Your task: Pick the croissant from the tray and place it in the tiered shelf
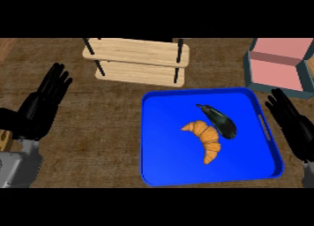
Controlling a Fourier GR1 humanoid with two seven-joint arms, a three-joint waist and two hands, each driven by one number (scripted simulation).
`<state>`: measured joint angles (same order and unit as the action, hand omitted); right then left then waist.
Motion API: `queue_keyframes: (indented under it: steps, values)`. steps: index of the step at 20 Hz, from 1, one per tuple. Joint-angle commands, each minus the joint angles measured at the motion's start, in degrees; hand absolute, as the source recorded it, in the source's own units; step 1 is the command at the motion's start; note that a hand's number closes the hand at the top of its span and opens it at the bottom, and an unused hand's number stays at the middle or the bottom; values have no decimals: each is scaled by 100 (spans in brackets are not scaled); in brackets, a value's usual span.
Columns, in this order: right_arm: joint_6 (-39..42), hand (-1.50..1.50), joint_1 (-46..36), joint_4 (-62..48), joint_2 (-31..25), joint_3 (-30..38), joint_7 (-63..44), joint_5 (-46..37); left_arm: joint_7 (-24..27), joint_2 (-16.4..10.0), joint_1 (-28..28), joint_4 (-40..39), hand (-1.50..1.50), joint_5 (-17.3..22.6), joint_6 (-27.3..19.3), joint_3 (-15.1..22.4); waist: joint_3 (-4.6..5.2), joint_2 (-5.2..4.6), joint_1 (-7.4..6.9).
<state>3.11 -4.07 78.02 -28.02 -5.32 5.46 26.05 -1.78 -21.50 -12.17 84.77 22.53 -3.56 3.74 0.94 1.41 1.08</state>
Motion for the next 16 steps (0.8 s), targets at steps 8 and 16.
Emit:
queue_keyframes:
  steps: [8,16]
  values:
    - [-2070,150,93,-203,-1800,241,-947,-2609,-124,-214,851,-573,0,-1073,18,823,-54,-174,-67]
    - [-803,-150,-332,143,-433,111,-170,-1403,-359,282,759,-607,0,-1597,-301,1136,-96,-138,-116]
